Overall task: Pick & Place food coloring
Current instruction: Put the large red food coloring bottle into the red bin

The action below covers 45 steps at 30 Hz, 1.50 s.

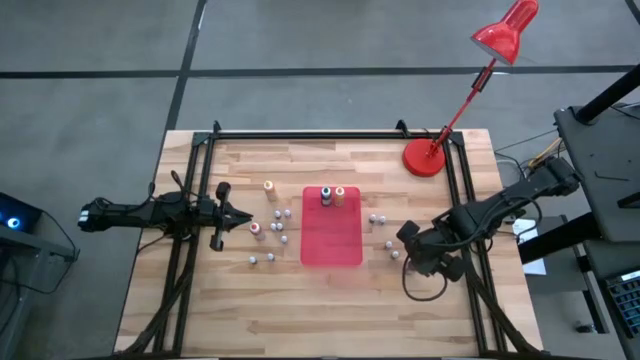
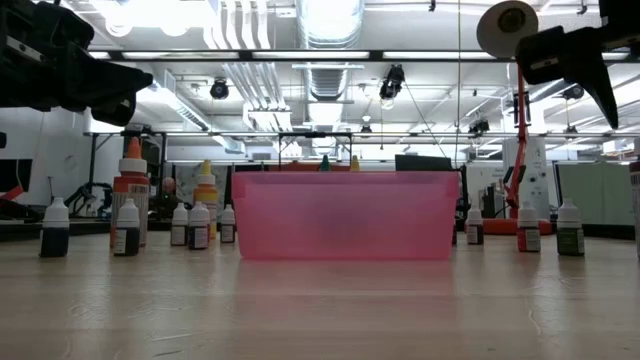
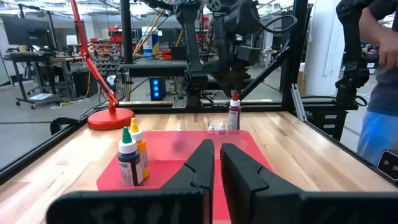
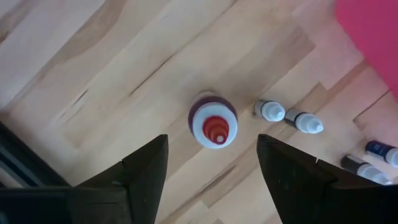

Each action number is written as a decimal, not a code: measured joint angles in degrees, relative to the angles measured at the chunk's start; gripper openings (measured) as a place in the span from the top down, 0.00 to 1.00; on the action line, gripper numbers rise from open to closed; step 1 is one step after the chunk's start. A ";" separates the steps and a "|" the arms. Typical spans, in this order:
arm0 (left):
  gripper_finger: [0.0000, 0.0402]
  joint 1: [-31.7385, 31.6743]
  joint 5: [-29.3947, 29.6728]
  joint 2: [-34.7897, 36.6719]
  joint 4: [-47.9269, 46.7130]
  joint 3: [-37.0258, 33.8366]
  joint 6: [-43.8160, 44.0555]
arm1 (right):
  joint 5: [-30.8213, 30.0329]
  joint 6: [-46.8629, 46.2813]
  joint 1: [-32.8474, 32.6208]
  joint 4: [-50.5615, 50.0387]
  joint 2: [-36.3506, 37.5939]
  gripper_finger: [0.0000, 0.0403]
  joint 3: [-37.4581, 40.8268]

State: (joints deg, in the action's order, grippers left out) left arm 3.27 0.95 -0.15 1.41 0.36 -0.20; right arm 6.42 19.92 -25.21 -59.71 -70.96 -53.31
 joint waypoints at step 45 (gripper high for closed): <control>0.99 -0.02 0.00 -0.01 0.00 0.00 0.01 | 1.75 0.02 0.00 7.19 -0.37 0.66 4.34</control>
State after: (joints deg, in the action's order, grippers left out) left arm 3.25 0.95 -0.16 1.41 0.36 -0.19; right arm 8.16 19.94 -25.21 -52.52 -71.33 -48.97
